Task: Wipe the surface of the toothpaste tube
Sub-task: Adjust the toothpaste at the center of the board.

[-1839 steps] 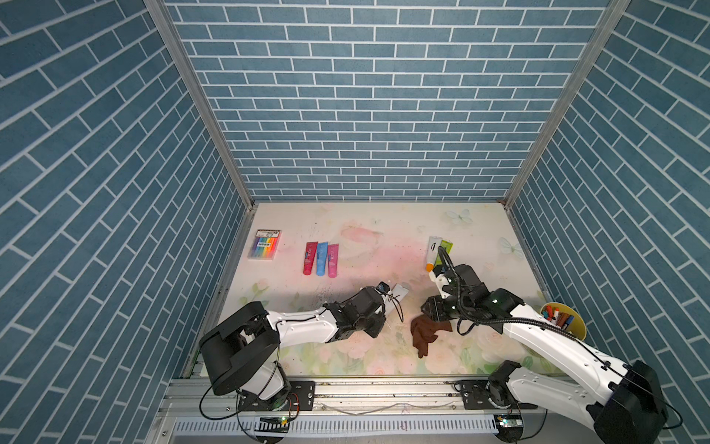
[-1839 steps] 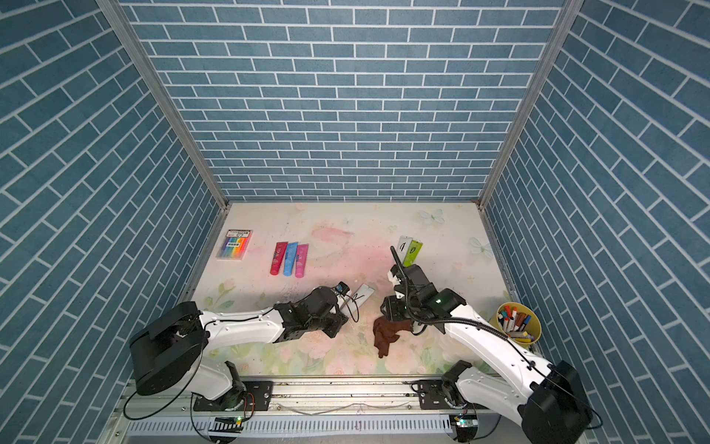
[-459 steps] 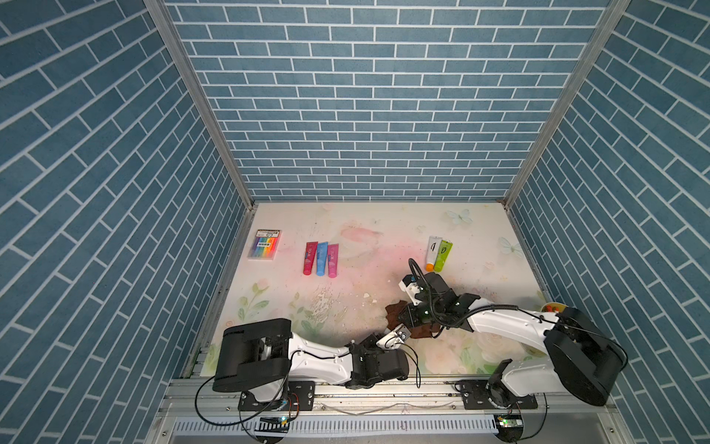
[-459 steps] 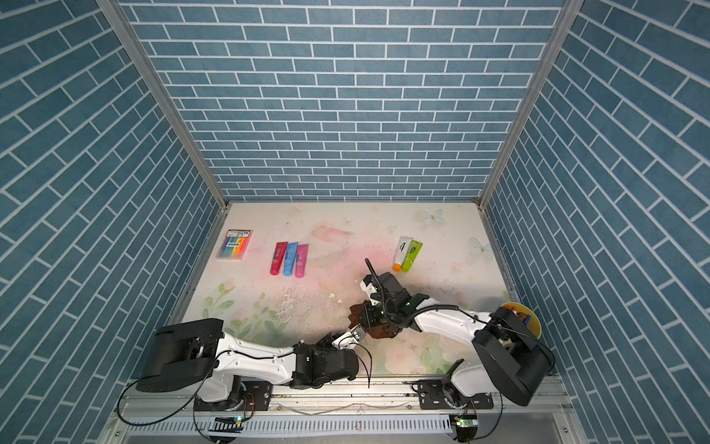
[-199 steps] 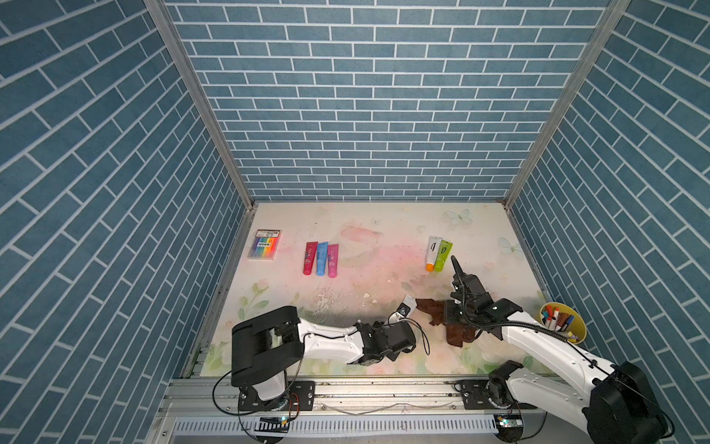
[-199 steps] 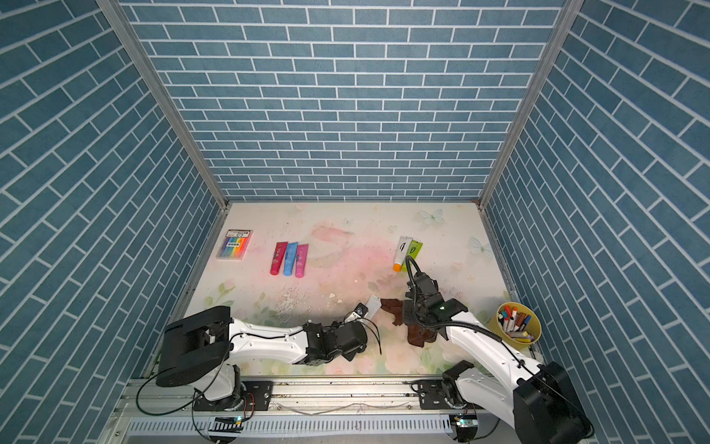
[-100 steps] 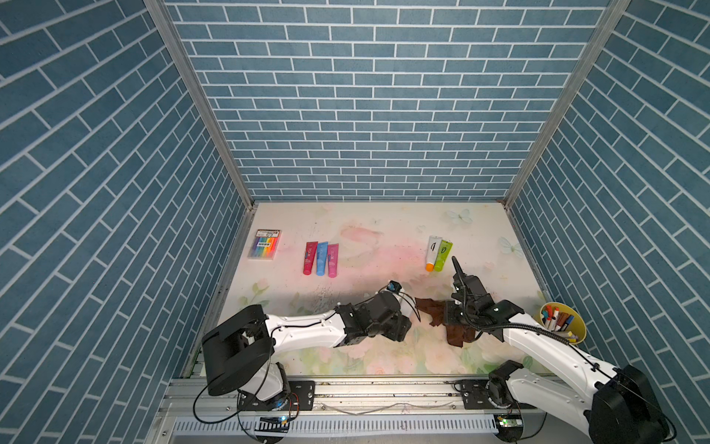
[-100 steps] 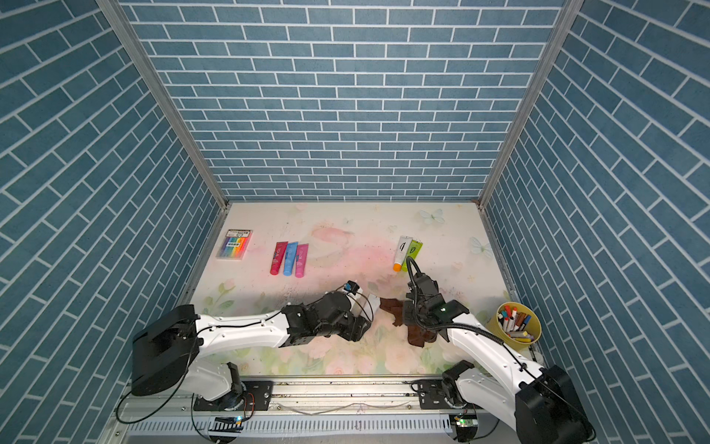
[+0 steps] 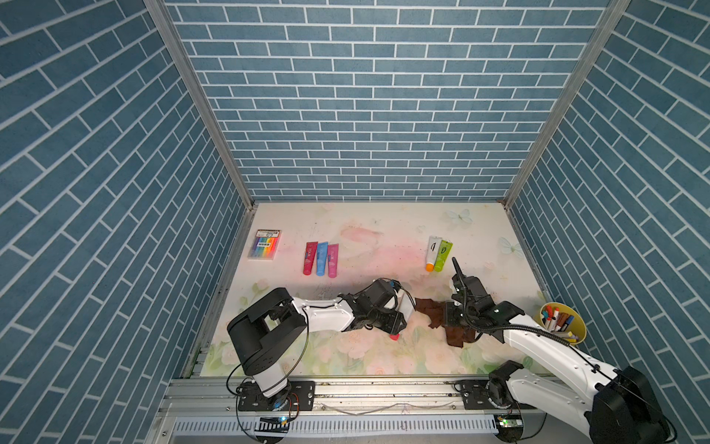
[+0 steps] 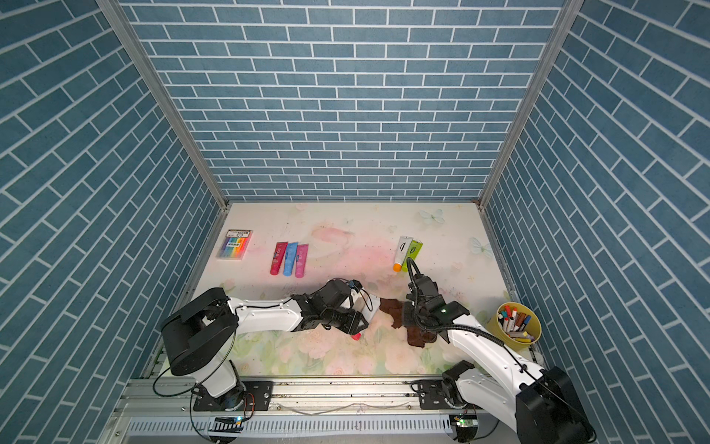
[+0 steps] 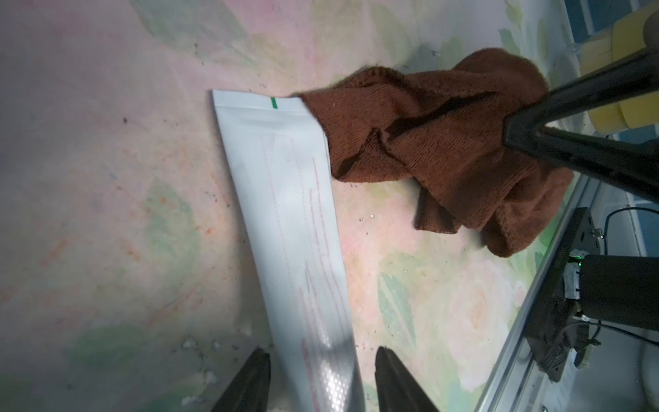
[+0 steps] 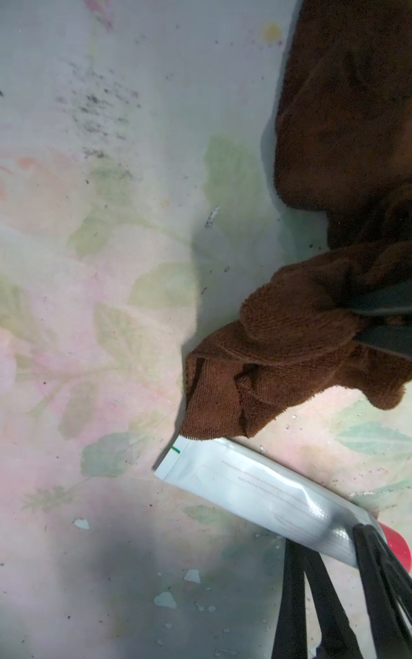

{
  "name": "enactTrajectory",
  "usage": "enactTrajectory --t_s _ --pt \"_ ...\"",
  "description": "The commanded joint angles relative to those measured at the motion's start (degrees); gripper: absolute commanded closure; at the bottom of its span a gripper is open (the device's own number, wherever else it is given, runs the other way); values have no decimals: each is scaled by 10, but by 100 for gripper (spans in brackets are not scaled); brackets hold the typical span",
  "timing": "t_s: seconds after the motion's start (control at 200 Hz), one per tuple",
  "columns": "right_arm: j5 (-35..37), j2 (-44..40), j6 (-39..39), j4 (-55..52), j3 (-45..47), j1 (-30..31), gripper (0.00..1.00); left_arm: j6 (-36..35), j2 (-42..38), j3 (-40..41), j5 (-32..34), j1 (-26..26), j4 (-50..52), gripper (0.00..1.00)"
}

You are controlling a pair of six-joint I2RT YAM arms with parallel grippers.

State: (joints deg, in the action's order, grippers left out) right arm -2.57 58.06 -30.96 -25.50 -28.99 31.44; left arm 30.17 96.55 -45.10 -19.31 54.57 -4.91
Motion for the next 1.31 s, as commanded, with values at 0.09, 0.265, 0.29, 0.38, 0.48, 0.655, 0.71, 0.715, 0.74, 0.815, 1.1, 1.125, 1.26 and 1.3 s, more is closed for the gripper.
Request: enactTrajectory --t_s 0.09,0.265,0.29,0.38,0.48,0.655,0.71,0.715,0.74,0.815,1.1,1.125,1.26,1.3 --pt "-11 -6 20 6 8 -1 100 -3 -4 17 -22 -17 -16 49" --pt "-11 -6 20 8 8 -1 100 9 -14 36 -71 -47 -52 52" --pt "-11 -6 21 7 8 -1 100 9 -12 36 -73 -48 -53 53" --pt "-12 -3 21 8 7 -1 100 11 3 33 -85 -49 -59 58" --pt "-13 -3 21 9 7 -1 100 11 19 29 -95 -50 -63 62" --pt "-15 -1 22 10 7 -1 100 8 29 24 -116 -57 -66 60" --pt "-15 1 22 10 6 -1 100 6 29 20 -120 -61 -61 59" --pt "-15 1 22 10 6 -1 100 5 29 20 -121 -61 -61 59" --pt "-15 2 22 9 6 -1 100 5 30 20 -123 -63 -61 58" --pt "-15 2 23 11 6 -1 100 9 30 22 -136 -69 -72 58" --pt "-17 3 23 12 6 -1 100 23 31 35 -173 -87 -109 55" --pt "-17 4 23 11 6 -1 100 22 33 35 -175 -89 -110 55" --pt "-17 4 23 12 6 -1 100 20 43 34 -184 -93 -113 55" --pt "-17 5 23 12 6 -1 100 17 46 32 -183 -93 -109 57"
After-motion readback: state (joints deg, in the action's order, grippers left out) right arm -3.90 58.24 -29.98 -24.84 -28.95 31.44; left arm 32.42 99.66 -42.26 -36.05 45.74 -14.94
